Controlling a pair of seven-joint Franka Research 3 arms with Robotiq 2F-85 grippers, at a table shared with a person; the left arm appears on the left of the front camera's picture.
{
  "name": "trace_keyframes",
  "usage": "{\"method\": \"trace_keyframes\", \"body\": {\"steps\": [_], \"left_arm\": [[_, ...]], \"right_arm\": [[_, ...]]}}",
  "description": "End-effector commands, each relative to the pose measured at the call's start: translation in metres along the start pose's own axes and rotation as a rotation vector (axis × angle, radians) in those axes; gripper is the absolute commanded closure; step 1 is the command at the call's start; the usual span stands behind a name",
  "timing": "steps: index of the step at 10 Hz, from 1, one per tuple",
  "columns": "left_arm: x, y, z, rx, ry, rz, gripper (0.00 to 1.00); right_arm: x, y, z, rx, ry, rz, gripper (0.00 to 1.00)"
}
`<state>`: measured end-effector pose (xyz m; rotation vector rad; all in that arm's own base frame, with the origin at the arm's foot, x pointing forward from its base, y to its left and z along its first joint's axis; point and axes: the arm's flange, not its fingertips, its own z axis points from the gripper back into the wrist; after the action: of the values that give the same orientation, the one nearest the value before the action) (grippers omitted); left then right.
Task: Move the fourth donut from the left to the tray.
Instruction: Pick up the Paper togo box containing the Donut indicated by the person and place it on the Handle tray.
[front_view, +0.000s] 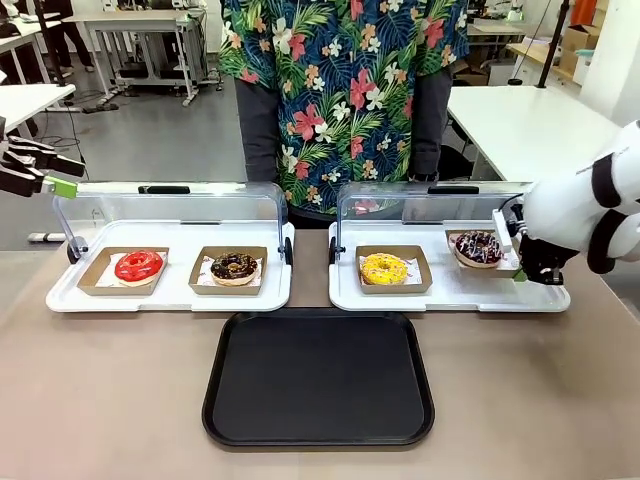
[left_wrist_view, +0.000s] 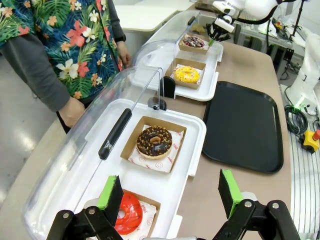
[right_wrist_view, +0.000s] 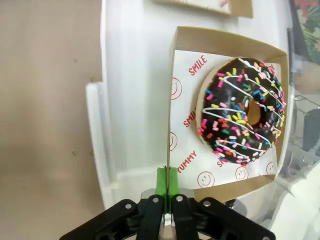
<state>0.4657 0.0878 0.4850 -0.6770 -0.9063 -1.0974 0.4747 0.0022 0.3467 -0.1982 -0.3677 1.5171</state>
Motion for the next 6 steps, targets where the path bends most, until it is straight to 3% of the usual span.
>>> {"method": "trace_keyframes", "body": {"steps": [1, 6], "left_arm": [[0.002, 0.0, 0.001, -0.005, 0.005, -0.003, 0.0], [0.002, 0.0, 0.001, -0.005, 0.005, -0.003, 0.0]], "right_arm": [[0.021, 0.02, 0.027, -0.032, -0.027, -0.034, 0.98], [0.086, 0.066, 0.049, 0.05, -0.031, -0.164, 0.98]]}}
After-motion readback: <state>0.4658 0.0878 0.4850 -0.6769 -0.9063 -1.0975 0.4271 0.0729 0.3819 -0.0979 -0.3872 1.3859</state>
